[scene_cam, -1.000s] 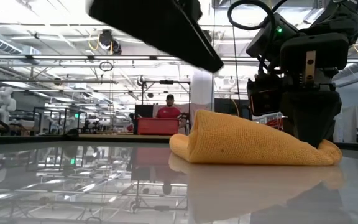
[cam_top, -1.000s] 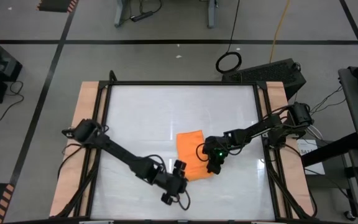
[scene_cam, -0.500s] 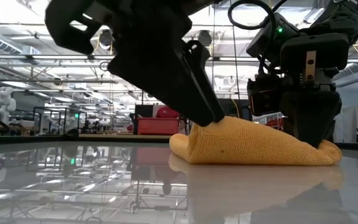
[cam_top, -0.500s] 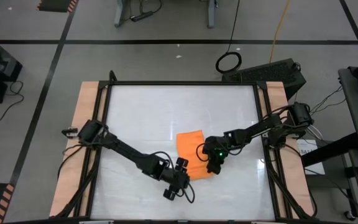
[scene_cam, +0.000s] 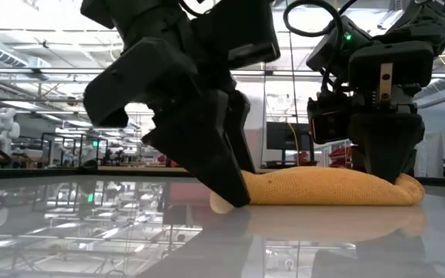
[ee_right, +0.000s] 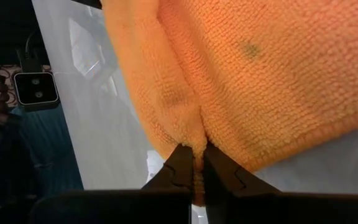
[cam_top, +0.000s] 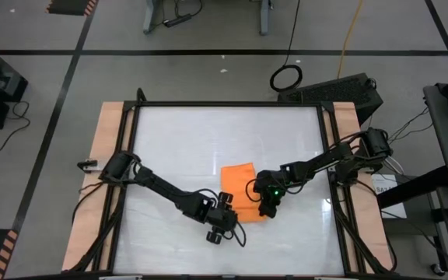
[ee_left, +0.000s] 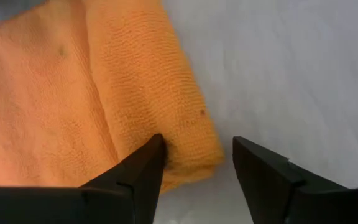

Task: Roll towel
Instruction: Roll the orange microfiber cloth

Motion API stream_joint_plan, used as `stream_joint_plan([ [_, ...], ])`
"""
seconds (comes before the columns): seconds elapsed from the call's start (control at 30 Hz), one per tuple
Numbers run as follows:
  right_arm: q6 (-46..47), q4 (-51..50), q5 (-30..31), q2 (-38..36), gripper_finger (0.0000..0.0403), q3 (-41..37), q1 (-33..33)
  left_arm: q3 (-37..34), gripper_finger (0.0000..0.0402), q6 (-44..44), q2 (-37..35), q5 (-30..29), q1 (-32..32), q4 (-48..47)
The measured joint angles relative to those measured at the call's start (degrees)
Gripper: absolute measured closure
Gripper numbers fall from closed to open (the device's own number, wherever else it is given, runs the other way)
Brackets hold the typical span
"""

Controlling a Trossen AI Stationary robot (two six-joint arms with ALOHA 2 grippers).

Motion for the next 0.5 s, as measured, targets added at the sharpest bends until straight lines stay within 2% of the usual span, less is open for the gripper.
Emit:
stream_joint_plan([
  [0.17,-2.34,-0.70,0.81,-1.53,0.0375,-0.21,0.02,0.10,0.0268,-2.83,0.77,0.67,0.56,0.68],
  [0.37,-8.52,-4.59,6.08,-7.40,0.0282,-0.25,-0.01,0.11,0.0380,-3.27,0.84,0.66,0.93,0.69],
  [0.5,-15.52,-6.98,9.32,-13.10,0.0220,-0.23,1.32,0.09,0.0383,-4.92,0.84,0.66,0.92,0.66],
])
